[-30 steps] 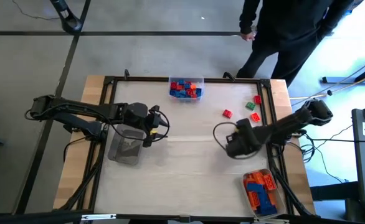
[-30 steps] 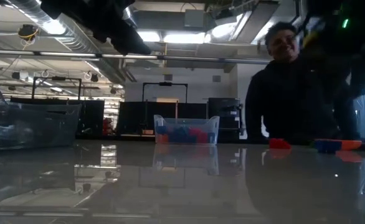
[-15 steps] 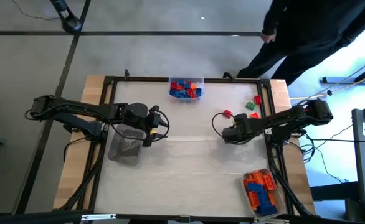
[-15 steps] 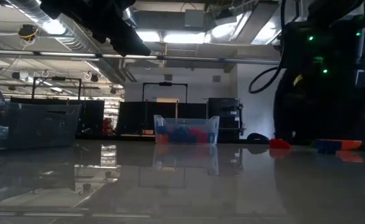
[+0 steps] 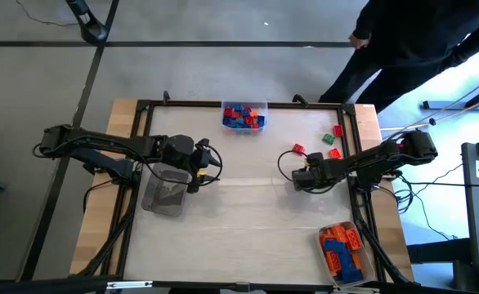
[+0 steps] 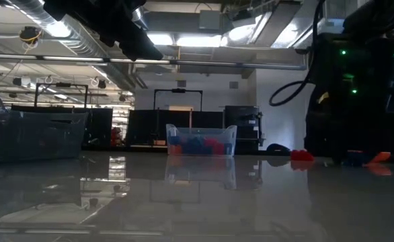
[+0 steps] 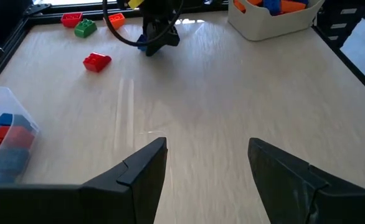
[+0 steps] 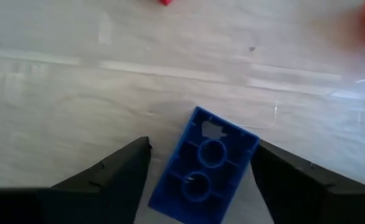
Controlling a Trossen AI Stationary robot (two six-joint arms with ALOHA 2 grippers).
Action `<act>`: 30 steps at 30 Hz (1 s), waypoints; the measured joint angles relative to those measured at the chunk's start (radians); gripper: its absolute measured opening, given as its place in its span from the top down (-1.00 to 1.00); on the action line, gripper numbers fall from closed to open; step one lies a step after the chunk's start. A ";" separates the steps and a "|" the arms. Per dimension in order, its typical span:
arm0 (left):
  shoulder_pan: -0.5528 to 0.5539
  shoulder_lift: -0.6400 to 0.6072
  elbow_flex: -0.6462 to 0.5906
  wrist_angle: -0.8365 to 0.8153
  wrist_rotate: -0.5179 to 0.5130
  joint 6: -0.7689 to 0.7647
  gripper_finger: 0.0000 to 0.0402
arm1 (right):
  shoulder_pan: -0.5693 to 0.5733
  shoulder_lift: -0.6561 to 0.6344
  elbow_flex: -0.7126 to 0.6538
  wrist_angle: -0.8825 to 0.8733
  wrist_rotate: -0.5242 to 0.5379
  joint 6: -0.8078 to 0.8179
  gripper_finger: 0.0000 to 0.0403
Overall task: Sort blocks by size
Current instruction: Put the blue 4 stud game piece into the black bin
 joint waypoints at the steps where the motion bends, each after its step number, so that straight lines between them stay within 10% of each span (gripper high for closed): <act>1: 0.000 0.000 0.000 0.000 0.000 0.000 -0.06 | 0.000 0.000 -0.001 0.004 0.003 0.000 -0.33; 8: 0.000 -0.002 0.000 0.016 0.000 0.009 -0.06 | 0.000 0.001 -0.002 0.003 0.018 -0.035 0.30; 16: 0.000 -0.102 0.000 0.025 -0.001 -0.037 -0.06 | -0.001 0.004 0.024 0.123 0.021 -0.242 0.34; 30: 0.000 -0.354 0.000 -0.003 -0.003 -0.083 -0.06 | -0.003 0.068 0.062 1.374 -0.108 -1.075 0.32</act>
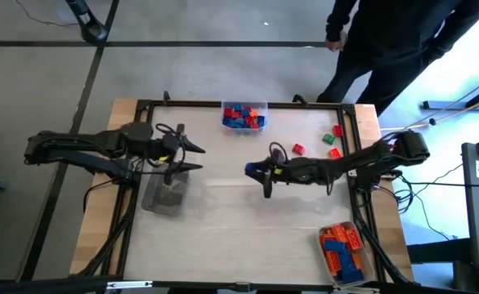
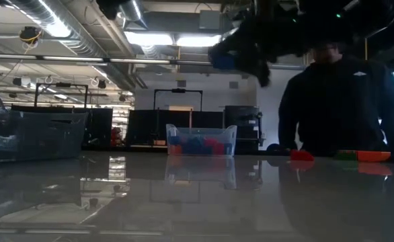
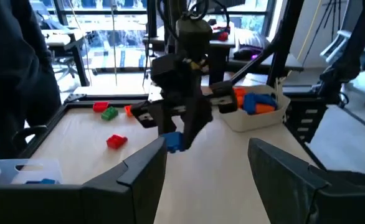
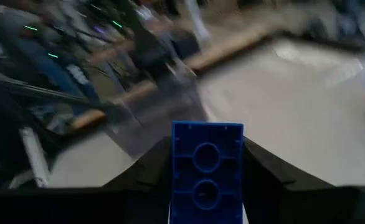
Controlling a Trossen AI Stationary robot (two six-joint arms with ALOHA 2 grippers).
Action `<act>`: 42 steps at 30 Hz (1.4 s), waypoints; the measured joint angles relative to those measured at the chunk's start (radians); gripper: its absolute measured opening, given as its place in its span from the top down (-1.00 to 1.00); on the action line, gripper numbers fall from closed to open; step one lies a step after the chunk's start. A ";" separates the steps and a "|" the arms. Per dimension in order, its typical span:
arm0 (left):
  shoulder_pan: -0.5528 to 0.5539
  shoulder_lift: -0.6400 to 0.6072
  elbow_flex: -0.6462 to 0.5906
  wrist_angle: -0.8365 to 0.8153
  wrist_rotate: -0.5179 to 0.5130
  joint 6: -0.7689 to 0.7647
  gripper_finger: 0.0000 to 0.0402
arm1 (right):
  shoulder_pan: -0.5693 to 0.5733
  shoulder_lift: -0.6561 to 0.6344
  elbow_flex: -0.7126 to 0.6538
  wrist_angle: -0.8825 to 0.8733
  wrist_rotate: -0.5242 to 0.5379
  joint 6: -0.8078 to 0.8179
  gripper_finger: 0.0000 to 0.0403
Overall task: Sort blocks by size
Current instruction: Put the blue 4 stud game piece into the black bin
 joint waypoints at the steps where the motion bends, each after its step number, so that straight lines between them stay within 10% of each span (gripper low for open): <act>1: 0.000 -0.005 0.000 0.002 0.000 -0.003 -0.06 | 0.000 0.018 0.008 0.058 -0.012 -0.041 0.32; 28: 0.001 -0.012 -0.001 0.009 -0.009 -0.060 -0.06 | -0.069 0.804 0.989 -0.071 -0.201 -0.415 0.27; 42: -0.001 -0.012 -0.001 0.001 -0.008 -0.084 -0.06 | -0.083 1.023 1.245 -0.136 -0.134 -0.373 0.14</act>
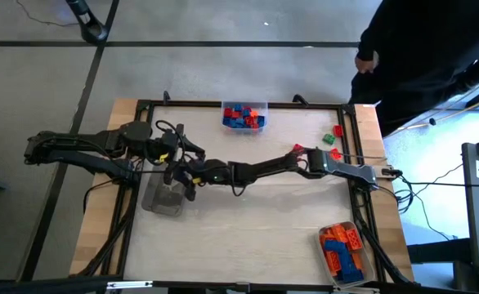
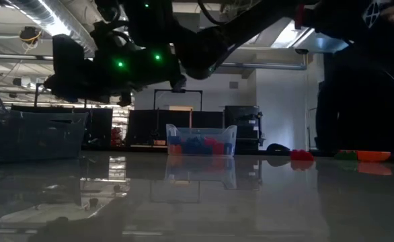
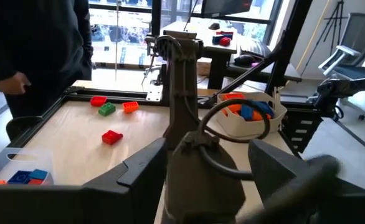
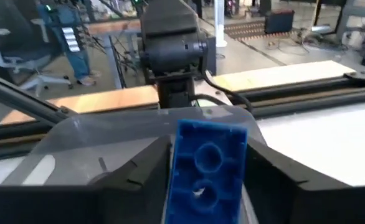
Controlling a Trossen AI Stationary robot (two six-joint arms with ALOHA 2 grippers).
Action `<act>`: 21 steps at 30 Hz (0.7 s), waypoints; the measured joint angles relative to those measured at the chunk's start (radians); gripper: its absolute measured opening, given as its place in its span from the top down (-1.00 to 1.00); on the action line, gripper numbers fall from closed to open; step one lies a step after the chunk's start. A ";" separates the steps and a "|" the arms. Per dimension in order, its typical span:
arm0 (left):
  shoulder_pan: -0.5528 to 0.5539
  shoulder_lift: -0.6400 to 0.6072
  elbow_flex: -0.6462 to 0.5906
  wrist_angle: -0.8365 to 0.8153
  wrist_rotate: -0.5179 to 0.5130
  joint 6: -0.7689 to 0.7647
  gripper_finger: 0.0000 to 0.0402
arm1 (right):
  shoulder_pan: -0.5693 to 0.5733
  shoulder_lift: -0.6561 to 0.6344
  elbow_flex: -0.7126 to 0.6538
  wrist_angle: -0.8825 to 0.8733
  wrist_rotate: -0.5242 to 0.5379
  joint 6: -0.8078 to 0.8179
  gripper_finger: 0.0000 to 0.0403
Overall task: Sort blocks by size
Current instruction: Put the blue 4 stud game piece into the black bin, then put the red 4 stud game piece into the black bin
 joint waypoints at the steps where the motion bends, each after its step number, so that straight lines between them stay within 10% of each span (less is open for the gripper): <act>1: 0.000 0.000 0.000 0.000 0.000 0.000 -0.06 | 0.000 0.000 0.010 -0.027 0.006 0.001 0.07; 10: 0.001 0.000 0.000 0.001 0.000 -0.003 -0.06 | 0.004 -0.003 0.027 -0.101 0.008 -0.046 -0.42; 21: 0.001 -0.005 0.000 0.003 0.001 -0.005 -0.06 | 0.049 -0.119 0.014 -0.396 0.135 -0.130 -0.46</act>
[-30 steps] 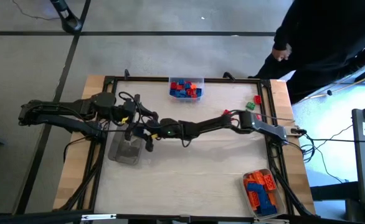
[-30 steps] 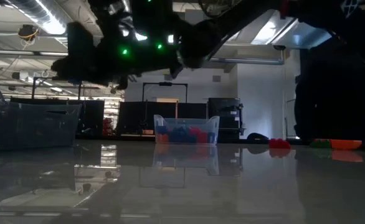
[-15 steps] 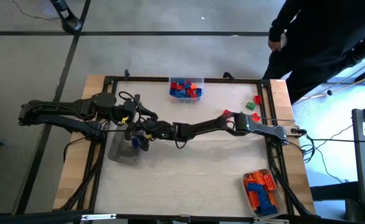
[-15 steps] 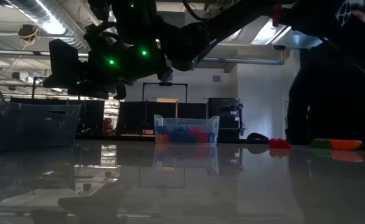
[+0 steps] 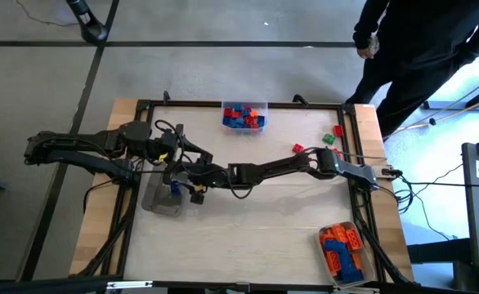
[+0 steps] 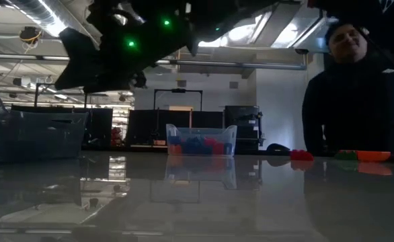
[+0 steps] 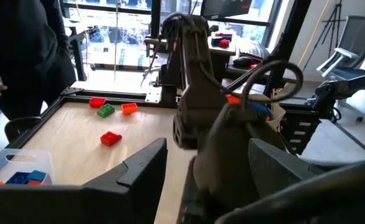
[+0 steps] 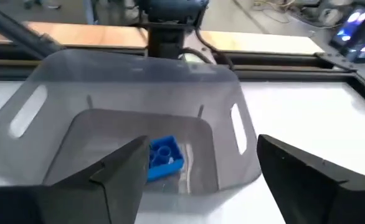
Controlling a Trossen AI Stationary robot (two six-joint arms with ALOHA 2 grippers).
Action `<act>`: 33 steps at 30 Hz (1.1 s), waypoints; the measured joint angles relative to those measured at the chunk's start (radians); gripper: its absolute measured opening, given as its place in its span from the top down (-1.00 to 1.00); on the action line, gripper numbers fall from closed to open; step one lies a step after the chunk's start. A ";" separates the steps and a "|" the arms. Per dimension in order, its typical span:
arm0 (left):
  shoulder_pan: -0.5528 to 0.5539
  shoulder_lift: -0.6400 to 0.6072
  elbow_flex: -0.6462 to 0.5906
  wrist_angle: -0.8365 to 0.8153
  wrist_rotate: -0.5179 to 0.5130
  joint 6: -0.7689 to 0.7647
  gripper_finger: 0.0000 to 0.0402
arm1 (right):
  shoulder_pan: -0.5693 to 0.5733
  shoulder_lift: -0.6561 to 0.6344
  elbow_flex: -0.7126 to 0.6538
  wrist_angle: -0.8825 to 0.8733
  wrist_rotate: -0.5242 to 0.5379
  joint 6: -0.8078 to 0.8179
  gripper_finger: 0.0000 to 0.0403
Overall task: Sort blocks by size
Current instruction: Put the red 4 stud game piece into the black bin
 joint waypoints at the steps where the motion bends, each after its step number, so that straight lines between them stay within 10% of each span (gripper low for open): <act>1: 0.000 0.000 0.000 -0.002 0.000 -0.003 -0.06 | 0.000 -0.014 -0.016 -0.006 -0.013 0.001 -0.44; 20: 0.001 -0.001 0.000 -0.040 -0.001 0.011 -0.06 | -0.021 -0.682 -0.868 0.005 0.312 0.151 -0.28; 33: 0.001 -0.001 0.000 -0.070 -0.002 0.024 -0.06 | -0.036 -1.043 -1.114 -0.541 0.162 0.501 -0.28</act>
